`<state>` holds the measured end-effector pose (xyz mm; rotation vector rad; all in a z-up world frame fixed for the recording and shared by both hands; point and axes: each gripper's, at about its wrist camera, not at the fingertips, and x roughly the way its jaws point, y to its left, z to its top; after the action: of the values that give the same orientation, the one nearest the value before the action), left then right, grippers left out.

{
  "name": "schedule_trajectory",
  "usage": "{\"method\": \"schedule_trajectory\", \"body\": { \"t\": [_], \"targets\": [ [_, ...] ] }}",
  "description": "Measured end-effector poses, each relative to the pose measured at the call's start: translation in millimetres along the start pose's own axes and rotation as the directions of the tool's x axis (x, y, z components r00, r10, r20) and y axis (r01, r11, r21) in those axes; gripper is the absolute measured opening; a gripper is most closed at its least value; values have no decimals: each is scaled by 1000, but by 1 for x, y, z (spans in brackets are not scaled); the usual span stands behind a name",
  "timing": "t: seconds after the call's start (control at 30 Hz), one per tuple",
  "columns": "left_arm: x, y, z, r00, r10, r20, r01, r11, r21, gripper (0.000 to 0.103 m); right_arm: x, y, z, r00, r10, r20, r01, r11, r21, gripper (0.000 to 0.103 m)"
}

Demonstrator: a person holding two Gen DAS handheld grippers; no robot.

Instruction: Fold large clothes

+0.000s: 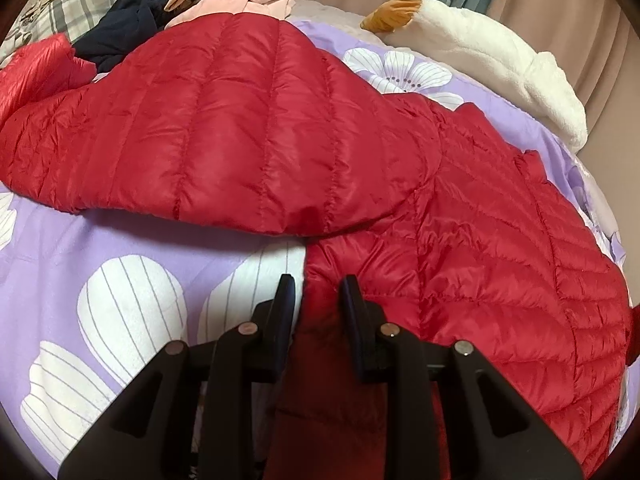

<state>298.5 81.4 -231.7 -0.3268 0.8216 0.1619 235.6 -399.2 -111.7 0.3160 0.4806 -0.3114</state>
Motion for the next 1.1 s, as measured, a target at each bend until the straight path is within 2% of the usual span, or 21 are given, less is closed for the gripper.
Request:
{"method": "schedule_trajectory", "body": {
  "t": [0.07, 0.1, 0.2, 0.23, 0.27, 0.3, 0.33, 0.37, 0.4, 0.43, 0.47, 0.5, 0.53, 0.6, 0.7, 0.8, 0.87, 0.93, 1.0, 1.03, 1.1],
  "targets": [
    [0, 2, 0, 1000, -5, 1, 5, 1000, -5, 25, -9, 58, -13, 986, 162, -30, -163, 985, -58, 7],
    [0, 3, 0, 1000, -11, 3, 11, 1000, -10, 25, -11, 84, -23, 972, 226, -66, -230, 970, -77, 7],
    [1, 7, 0, 999, -36, 0, 35, 999, -34, 25, -10, 168, -67, 891, 387, -238, -431, 885, -174, 8],
    [0, 8, 0, 999, -41, 2, 41, 998, -39, 25, -12, 183, -77, 869, 409, -278, -470, 859, -205, 10],
    [0, 10, -1, 999, -48, 3, 48, 998, -45, 25, -14, 199, -89, 854, 408, -325, -491, 837, -242, 17],
    [-1, 12, -2, 999, -55, 4, 55, 997, -50, 26, -14, 209, -95, 855, 382, -350, -482, 835, -266, 31],
    [-2, 13, -2, 998, -60, 4, 60, 997, -55, 28, -18, 211, -98, 863, 362, -352, -466, 840, -277, 39],
    [-4, 14, -2, 998, -68, 3, 68, 996, -61, 30, -25, 207, -99, 876, 358, -324, -448, 853, -268, 51],
    [-6, 14, -2, 998, -69, 3, 69, 996, -61, 39, -25, 202, -96, 882, 365, -299, -441, 862, -250, 62],
    [-9, 13, -2, 998, -67, 2, 67, 996, -56, 53, -34, 189, -92, 892, 376, -252, -427, 882, -197, 68],
    [-13, 11, -2, 999, -52, 0, 52, 998, -47, 60, -38, 172, -87, 900, 370, -228, -409, 900, -153, 79],
    [-18, 9, -2, 1000, -23, -4, 22, 999, -36, 63, -41, 159, -79, 908, 361, -213, -390, 914, -113, 83],
    [-26, 8, -2, 1000, -15, -3, 15, 1000, -28, 62, -49, 148, -75, 914, 357, -192, -377, 923, -79, 83],
    [-45, 8, -3, 997, -66, 39, 68, 997, -45, 64, -65, 132, -68, 928, 336, -158, -350, 935, -65, 83],
    [-78, 3, -4, 993, -71, 94, 76, 995, -59, 64, -64, 120, -65, 959, 259, -117, -275, 949, -157, 83],
    [-106, -17, -9, 989, -55, 138, 58, 998, -16, 66, -63, 113, -65, 966, 231, -119, -252, 945, -209, 83],
    [-120, -37, -12, 993, -78, 93, 75, 997, 36, 67, -66, 106, -63, 972, 191, -137, -219, 946, -240, 83],
    [-128, -47, -18, 988, -143, 50, 141, 989, 36, 82, -73, 102, -65, 971, 190, -146, -221, 945, -242, 83],
    [-131, -51, -25, 978, -208, 20, 208, 978, 9, 91, -80, 96, -67, 968, 203, -149, -232, 949, -216, 83],
    [-130, -54, -30, 971, -237, -10, 237, 971, -16, 90, -83, 94, -67, 965, 210, -155, -239, 950, -202, 83],
    [-126, -66, -36, 970, -235, -62, 234, 972, -17, 89, -87, 90, -67, 961, 220, -167, -250, 949, -191, 84]
  ]
}}
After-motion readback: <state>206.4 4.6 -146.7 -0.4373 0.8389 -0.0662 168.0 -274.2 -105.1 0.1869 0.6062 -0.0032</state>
